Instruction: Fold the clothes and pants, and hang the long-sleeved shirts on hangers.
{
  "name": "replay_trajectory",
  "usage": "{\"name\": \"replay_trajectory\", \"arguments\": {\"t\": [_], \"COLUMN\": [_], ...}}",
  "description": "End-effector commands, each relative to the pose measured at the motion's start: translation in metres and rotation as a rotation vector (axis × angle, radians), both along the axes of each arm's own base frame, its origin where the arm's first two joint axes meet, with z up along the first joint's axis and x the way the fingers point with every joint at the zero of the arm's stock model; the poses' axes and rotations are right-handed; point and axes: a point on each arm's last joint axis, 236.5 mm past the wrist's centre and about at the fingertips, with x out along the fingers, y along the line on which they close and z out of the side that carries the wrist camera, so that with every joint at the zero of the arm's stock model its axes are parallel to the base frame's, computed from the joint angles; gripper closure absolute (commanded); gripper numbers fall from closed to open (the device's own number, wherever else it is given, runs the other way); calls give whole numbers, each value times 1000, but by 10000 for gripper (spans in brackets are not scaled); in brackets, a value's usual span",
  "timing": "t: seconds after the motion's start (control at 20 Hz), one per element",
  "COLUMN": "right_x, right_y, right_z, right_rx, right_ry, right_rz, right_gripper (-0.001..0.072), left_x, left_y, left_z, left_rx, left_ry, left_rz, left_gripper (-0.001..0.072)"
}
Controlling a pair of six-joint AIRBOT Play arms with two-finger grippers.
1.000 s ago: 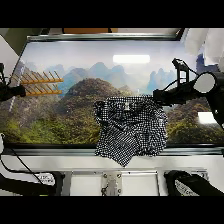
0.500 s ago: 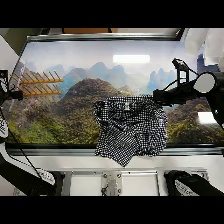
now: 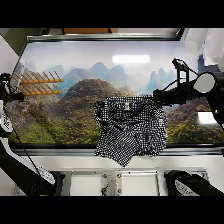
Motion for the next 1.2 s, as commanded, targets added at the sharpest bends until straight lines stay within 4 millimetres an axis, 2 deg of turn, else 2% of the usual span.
{"name": "replay_trajectory", "arguments": {"t": [0.0, 0.1, 0.2, 0.25, 0.3, 0.45, 0.5, 0.65, 0.85, 1.15], "right_x": [0, 0, 0, 0, 0, 0, 0, 0, 0, 0], "right_y": [0, 0, 0, 0, 0, 0, 0, 0, 0, 0], "right_z": [0, 0, 0, 0, 0, 0, 0, 0, 0, 0], "right_rx": [0, 0, 0, 0, 0, 0, 0, 0, 0, 0], "right_ry": [1, 1, 1, 1, 1, 1, 1, 1, 1, 1], "right_rz": [1, 1, 1, 1, 1, 1, 1, 1, 1, 1], "right_gripper": [689, 689, 689, 689, 689, 689, 689, 689, 689, 689], "left_x": [-7, -6, -6, -8, -9, -10, -11, -11, -8, -6], "left_y": [-4, -5, -5, -6, -6, -6, -6, -5, -11, -57], "left_z": [-23, -22, -21, -21, -21, -18, -16, 0, 59, 163], "left_rx": [-29, -29, -32, -33, -36, -36, -34, -25, 6, 48], "left_ry": [43, 42, 40, 46, 51, 53, 56, 41, -10, -87], "left_rz": [8, 7, 13, 17, 19, 21, 21, 25, 26, -18], "left_gripper": [-9, 275, 308, 499, 588, 592, 694, 692, 692, 692]}}
